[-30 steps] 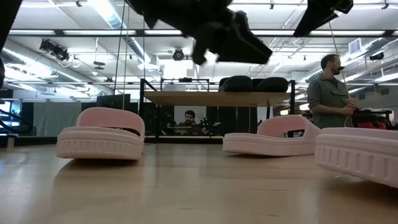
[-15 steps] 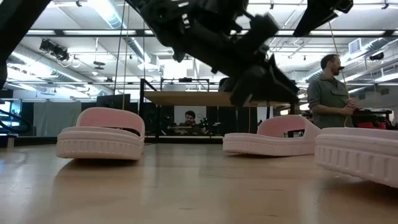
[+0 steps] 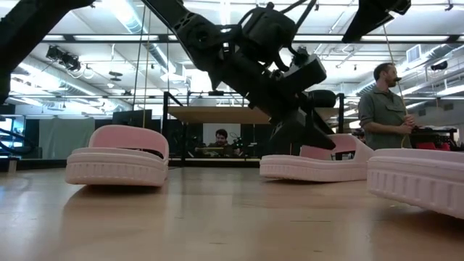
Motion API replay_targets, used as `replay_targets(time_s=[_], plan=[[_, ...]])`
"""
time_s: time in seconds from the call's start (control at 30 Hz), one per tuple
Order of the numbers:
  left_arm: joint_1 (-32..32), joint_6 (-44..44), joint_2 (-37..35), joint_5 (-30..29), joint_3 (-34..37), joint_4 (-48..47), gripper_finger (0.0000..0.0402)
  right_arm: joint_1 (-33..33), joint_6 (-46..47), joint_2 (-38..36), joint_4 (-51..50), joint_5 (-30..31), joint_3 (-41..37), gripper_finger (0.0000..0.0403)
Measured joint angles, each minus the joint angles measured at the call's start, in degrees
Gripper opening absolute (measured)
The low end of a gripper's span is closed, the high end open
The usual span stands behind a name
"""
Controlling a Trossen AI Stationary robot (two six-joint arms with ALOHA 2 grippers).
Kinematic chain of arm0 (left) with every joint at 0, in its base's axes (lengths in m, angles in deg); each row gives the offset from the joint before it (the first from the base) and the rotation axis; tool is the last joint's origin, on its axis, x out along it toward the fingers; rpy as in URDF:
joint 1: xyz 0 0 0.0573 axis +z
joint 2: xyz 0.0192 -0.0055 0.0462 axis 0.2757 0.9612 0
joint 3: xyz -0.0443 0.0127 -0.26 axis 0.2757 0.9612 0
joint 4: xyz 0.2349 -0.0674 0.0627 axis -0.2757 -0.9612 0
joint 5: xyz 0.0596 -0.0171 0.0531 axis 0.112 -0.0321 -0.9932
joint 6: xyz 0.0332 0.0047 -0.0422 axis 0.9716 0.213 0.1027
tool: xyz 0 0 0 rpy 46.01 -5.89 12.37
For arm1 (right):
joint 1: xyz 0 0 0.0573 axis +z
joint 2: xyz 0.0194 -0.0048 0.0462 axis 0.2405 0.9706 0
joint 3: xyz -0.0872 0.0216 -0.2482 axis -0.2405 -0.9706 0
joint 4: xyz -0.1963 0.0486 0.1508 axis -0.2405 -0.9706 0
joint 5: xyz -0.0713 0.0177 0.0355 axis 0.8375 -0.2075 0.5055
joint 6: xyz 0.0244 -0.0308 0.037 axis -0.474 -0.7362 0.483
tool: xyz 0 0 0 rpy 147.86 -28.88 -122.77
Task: Pick and place slides into the shelf
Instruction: Put the top right pink slide on the shelf
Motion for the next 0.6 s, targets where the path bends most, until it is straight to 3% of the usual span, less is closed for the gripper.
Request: replay_targets(time_s=[0.47, 0.6], plan=[[1.8, -3.5, 0.0, 0.0, 0.0, -0.3, 0.0126, 0.0, -0.1, 0.0, 0.0, 0.0, 0.0, 0.0114], [1.8, -5.2, 0.0, 0.0, 0.0, -0.3, 0.0083, 0.0, -0.1, 0.0, 0.0, 0.0, 0.0, 0.0114]])
